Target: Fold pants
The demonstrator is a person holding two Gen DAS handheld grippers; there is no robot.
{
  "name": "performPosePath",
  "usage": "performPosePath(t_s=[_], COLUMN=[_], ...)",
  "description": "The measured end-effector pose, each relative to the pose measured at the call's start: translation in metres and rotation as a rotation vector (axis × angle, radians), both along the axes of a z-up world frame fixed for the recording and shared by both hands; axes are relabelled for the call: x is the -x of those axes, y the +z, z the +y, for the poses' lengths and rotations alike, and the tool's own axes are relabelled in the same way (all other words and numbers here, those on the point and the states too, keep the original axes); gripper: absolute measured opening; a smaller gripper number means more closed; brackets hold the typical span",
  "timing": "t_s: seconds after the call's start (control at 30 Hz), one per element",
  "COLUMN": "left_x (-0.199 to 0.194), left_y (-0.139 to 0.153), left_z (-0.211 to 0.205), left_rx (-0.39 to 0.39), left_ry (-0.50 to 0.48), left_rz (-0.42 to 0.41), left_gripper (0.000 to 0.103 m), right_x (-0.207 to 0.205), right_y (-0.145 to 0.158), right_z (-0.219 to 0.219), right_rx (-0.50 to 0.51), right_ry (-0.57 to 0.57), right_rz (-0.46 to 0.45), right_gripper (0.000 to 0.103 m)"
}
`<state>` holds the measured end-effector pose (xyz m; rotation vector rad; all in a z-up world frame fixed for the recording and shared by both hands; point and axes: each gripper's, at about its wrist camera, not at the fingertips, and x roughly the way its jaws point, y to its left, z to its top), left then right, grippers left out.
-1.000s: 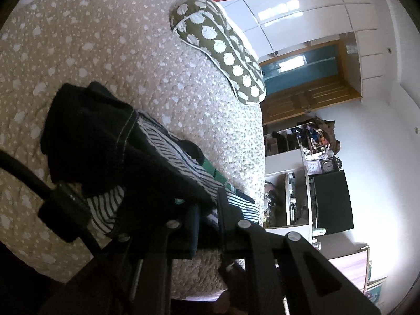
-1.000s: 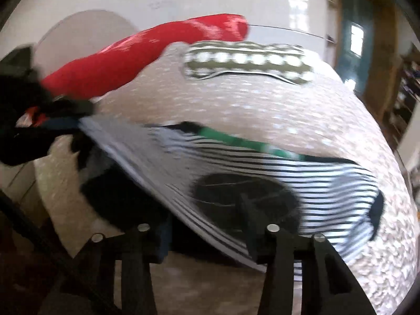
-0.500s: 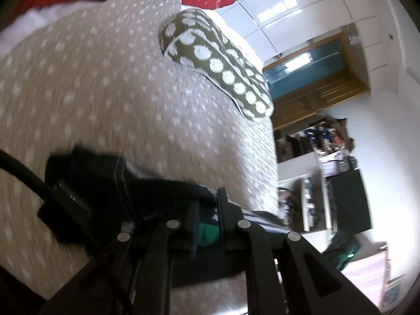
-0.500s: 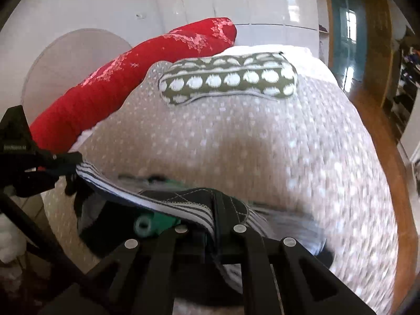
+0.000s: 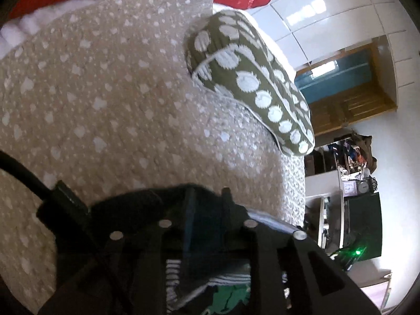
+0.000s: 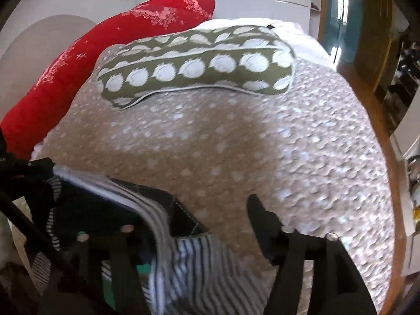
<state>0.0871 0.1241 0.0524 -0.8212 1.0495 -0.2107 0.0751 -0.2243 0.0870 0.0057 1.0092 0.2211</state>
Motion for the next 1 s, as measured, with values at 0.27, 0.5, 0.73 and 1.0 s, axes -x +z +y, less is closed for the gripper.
performPosePath(t_s=[0.27, 0.5, 0.73, 1.0], left_x=[0.006, 0.04, 0.073, 0.112], left_y=[0.012, 0.024, 0.023, 0.037], left_z=[0.012, 0.018, 0.01, -0.012], left_rx=[0.015, 0.006, -0.005, 0.002], left_ry=[0.021, 0.016, 0.01, -0.06], left_rz=[-0.007, -0.037, -0.057, -0.105], left_gripper=[0.031, 0.036, 0.038, 0.04], right_x=[-0.007, 0.023, 0.042, 0.02], right_y=[0.004, 0.026, 0.028, 0.021], right_z=[-0.017, -0.027, -0.044, -0.036], right_rx=[0.04, -0.012, -0.01, -0.03], right_ry=[0.021, 0.08, -0.033, -0.072], right_rz=[0.051, 0.047, -0.021, 0.011], right_gripper=[0.073, 0.074, 0.079, 0.079])
